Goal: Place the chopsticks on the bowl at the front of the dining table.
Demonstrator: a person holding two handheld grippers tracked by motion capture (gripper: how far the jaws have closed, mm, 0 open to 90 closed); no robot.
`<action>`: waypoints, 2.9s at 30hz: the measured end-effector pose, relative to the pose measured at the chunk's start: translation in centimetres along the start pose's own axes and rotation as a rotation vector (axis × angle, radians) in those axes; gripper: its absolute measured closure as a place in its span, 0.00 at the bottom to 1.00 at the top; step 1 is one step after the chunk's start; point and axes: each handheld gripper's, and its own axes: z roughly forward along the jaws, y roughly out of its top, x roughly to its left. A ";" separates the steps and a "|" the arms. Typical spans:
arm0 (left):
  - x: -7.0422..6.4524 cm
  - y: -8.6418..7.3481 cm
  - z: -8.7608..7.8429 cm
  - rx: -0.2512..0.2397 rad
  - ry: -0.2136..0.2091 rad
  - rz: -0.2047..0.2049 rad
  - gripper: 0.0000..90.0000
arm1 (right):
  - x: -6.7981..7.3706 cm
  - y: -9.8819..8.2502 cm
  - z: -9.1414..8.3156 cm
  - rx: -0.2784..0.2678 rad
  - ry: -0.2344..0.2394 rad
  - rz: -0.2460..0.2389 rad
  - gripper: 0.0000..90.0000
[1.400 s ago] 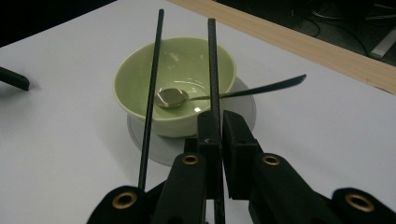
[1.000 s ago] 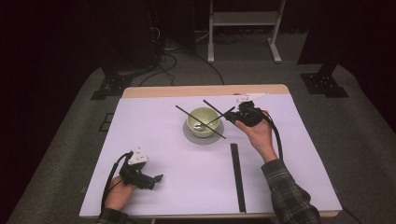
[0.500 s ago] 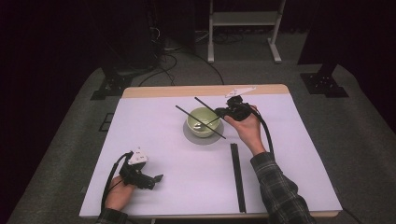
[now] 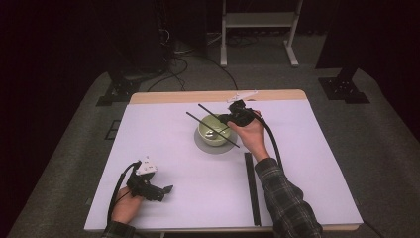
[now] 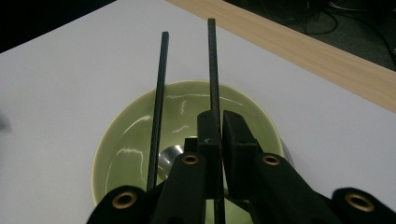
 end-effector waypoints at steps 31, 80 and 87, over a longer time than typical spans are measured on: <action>0.0 0.0 0.0 0.001 0.000 0.001 0.00 | 0.4 0.4 0.9 0.012 -0.009 0.005 0.75; 0.0 0.0 0.0 0.004 0.000 0.002 0.00 | -4.1 -7.0 -7.4 0.104 -0.124 0.114 0.27; 0.0 0.0 0.0 0.004 -0.001 0.002 0.00 | -3.8 -7.1 -6.6 0.128 -0.128 0.095 0.27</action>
